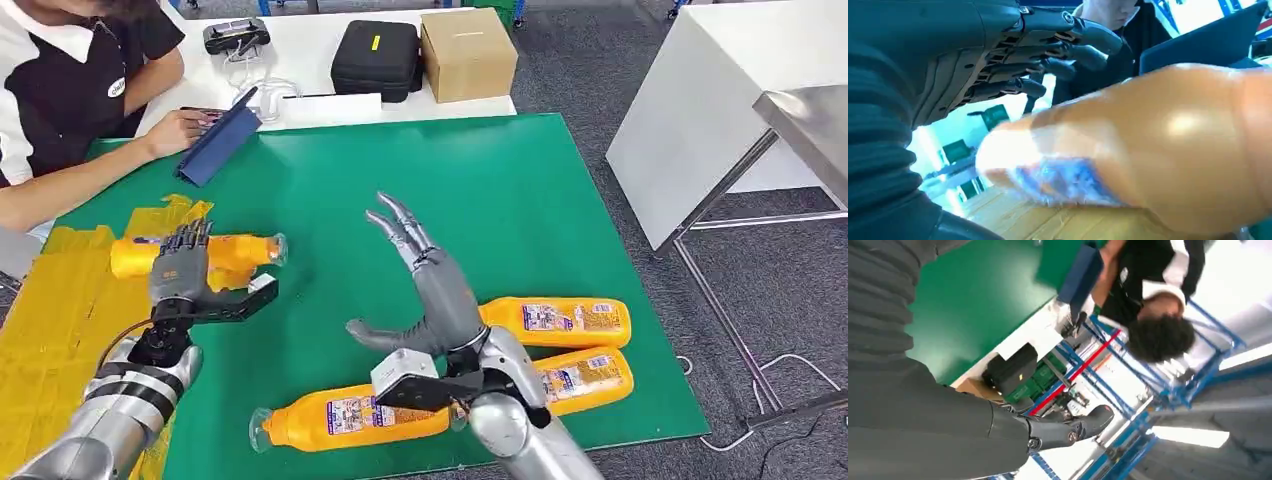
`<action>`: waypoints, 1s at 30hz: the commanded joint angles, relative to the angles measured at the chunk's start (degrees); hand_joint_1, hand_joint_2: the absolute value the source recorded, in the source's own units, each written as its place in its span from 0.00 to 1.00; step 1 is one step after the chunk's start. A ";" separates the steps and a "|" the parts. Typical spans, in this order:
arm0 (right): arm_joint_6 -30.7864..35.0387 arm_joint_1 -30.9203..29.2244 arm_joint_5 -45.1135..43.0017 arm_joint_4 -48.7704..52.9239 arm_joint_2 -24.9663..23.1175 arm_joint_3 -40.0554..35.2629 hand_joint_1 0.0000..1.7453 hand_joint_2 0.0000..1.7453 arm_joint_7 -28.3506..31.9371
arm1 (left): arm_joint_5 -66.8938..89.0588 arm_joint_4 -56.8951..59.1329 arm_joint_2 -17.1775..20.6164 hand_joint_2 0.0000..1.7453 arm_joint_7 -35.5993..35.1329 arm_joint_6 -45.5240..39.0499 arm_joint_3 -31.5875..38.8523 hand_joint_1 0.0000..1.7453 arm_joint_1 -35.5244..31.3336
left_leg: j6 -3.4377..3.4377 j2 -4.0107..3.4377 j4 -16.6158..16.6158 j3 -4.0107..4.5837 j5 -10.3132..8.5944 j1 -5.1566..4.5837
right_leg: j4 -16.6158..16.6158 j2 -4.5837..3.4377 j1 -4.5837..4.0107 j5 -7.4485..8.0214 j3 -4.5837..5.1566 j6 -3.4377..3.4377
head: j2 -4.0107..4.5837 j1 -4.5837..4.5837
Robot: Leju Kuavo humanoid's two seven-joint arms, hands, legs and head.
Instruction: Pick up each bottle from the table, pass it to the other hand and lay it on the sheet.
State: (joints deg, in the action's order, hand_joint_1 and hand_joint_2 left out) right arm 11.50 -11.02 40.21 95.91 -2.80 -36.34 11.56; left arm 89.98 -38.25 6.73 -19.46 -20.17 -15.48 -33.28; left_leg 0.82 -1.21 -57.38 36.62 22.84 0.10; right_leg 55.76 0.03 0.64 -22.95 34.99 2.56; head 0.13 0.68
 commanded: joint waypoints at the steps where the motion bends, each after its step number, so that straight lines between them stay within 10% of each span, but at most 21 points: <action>1: -2.68 -3.60 1.85 -4.83 4.06 -4.80 0.00 1.00 -0.46 | -1.31 2.21 -2.79 1.00 1.78 0.43 7.35 0.00 -0.50 | -0.05 0.08 -0.01 -0.43 0.19 0.06 | -0.03 -0.02 -0.04 -0.16 -0.44 -0.09 | 0.00 0.00; 9: -5.79 -4.60 2.95 -5.82 6.42 -7.58 0.00 1.00 1.21 | -8.47 1.30 -4.72 1.00 8.29 -0.33 12.14 0.00 0.88 | -0.03 0.11 0.00 -0.35 0.13 0.04 | -0.04 0.02 -0.03 -0.11 -0.37 -0.07 | 0.00 0.00; 16: -15.69 -8.84 -4.58 -11.05 11.73 -16.30 0.00 1.00 7.13 | -46.57 -19.33 -9.43 1.00 39.10 -0.48 16.41 0.00 8.13 | -0.01 0.12 -0.03 -0.37 0.18 0.04 | -0.05 0.01 -0.03 -0.14 -0.40 -0.05 | 0.00 0.00; 30: -18.83 -17.37 -7.12 -17.47 17.40 -28.54 0.00 1.00 6.47 | -66.57 -34.85 -10.01 1.00 45.24 -0.69 10.59 0.00 12.35 | 0.00 0.10 -0.02 -0.14 0.08 0.00 | -0.01 0.00 0.00 -0.04 -0.17 -0.03 | 0.00 0.02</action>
State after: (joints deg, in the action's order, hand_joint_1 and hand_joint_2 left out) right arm -6.82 -21.08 33.29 84.80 10.69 -56.37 19.23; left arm 25.24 -67.87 -2.73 25.81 -20.07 -2.62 -21.67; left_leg 0.83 -1.13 -57.38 36.63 22.85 0.09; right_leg 55.75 0.06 0.64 -22.95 34.96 2.57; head 0.13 0.70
